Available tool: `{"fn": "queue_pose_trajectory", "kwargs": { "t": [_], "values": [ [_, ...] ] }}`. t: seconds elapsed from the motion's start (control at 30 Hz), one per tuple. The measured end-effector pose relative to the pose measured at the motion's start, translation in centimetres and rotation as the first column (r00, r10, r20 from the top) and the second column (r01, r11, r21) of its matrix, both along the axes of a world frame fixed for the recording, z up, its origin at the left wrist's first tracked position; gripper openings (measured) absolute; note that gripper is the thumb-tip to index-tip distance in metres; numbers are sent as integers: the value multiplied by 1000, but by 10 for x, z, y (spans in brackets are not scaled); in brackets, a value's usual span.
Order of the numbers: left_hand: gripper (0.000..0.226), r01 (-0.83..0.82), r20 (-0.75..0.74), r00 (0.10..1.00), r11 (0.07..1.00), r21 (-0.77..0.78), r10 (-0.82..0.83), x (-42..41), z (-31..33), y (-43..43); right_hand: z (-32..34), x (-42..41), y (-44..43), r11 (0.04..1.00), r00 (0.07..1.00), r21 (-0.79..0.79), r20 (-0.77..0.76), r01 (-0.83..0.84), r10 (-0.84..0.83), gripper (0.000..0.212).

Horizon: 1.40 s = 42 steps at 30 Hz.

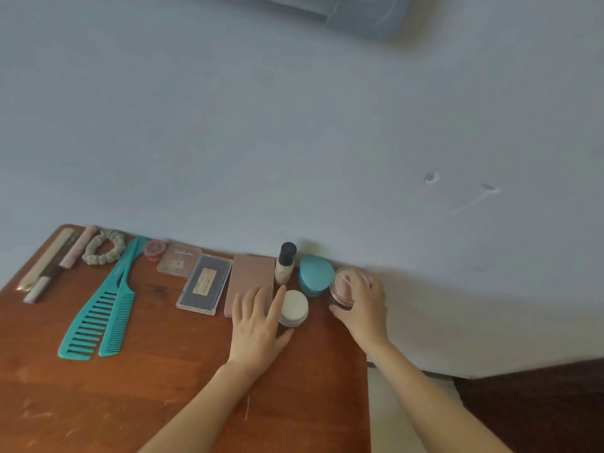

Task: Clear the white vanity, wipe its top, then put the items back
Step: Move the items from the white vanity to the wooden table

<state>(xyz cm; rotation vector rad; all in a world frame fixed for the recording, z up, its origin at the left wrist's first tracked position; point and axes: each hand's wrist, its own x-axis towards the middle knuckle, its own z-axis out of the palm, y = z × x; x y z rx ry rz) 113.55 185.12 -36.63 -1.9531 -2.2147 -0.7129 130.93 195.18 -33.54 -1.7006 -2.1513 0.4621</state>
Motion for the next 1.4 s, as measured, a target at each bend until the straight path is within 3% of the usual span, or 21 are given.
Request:
{"fn": "queue_pose_trajectory", "kwargs": {
  "t": [0.2,0.33,0.6,0.73,0.9,1.07,1.17,1.27,1.33,1.4],
  "values": [
    [95,-76,40,996,994,-84,79,-15,17,-21,21,21,-28,940,951,256,267,-224,154,74],
    [71,-103,-17,995,991,-87,101,-10,25,-34,33,31,-42,885,907,317,357,-341,221,69],
    [48,-69,-97,993,996,-65,62,5,52,-47,48,64,-58,859,918,414,370,-302,144,66],
    [44,45,-124,991,994,-100,-57,23,61,-48,44,97,-71,885,903,372,416,-279,110,62],
    [45,221,-102,966,964,-148,-237,59,68,-34,58,149,-103,893,893,427,444,-142,-70,64],
    [47,513,-105,844,849,-126,-526,111,78,-20,71,194,-171,887,826,460,486,35,-285,69],
    [49,679,-59,722,722,-128,-689,136,74,-28,77,203,-235,867,751,436,483,240,-450,76],
    [49,821,-33,562,563,-96,-826,150,61,-51,75,197,-309,778,625,441,468,448,-625,82],
    [48,889,-62,453,456,-38,-889,155,52,-70,72,184,-361,708,541,428,457,562,-706,74],
    [47,933,-84,358,359,2,-930,166,51,-91,68,166,-415,625,429,449,467,638,-773,48]
  ]
}}
